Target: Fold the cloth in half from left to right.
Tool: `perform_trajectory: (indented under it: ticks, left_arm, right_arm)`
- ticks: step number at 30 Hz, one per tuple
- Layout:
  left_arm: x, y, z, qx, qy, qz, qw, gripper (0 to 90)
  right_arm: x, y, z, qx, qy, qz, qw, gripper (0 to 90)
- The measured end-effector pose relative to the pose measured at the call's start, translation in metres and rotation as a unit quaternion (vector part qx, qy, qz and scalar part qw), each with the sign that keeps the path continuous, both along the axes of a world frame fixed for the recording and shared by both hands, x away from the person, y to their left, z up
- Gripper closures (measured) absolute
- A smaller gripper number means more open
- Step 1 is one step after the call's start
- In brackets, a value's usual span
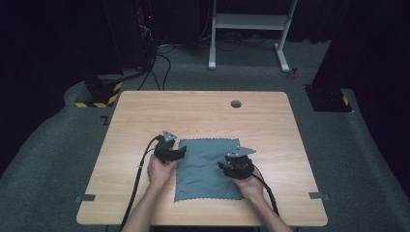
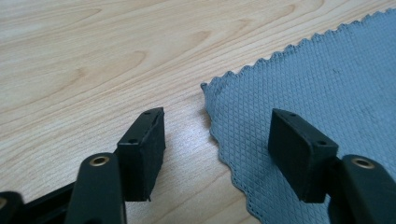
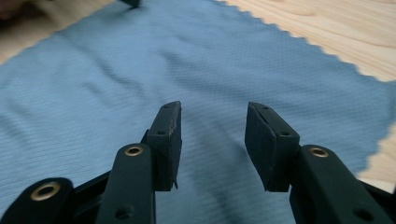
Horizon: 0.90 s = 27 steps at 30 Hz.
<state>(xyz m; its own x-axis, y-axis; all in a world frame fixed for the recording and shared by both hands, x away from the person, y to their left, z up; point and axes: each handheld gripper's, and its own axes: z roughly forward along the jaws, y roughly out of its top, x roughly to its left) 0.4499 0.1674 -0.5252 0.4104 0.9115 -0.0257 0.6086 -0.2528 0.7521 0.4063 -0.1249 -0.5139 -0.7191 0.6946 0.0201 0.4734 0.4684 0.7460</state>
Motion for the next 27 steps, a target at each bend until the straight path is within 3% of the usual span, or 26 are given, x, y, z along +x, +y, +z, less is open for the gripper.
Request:
perform_trajectory:
  ticks: [7,11,14,17,19,22,27]
  left_arm:
    - [0.004,0.004,0.004,-0.002,0.017,-0.008,0.9998,41.6]
    - [0.006,0.005,0.009,0.003,0.007,-0.015,0.9999,41.7]
    - [0.01,0.009,0.007,-0.01,0.015,-0.008,0.9998,43.8]
    - [0.013,0.013,0.004,-0.007,0.016,-0.002,0.9998,45.8]
    - [0.013,0.013,0.003,-0.007,0.014,-0.003,0.9999,46.2]
    - [0.014,0.012,0.003,-0.008,0.013,-0.007,0.9999,48.0]
    - [0.024,0.001,0.007,0.024,0.026,-0.022,0.9991,48.6]
  right_arm:
    - [-0.014,0.014,0.003,0.007,-0.001,0.024,0.9997,56.9]
    - [-0.025,0.025,0.005,0.012,-0.009,0.046,0.9988,57.7]
    - [-0.034,0.033,0.005,0.016,-0.014,0.062,0.9979,60.7]
    - [-0.046,0.045,0.001,0.015,-0.009,0.092,0.9956,65.3]
    - [-0.049,0.048,0.001,0.017,-0.006,0.096,0.9952,66.0]
    - [-0.06,0.062,-0.001,0.02,-0.01,0.127,0.9917,69.2]
    - [-0.073,0.078,-0.002,0.018,-0.01,0.155,0.9877,69.7]
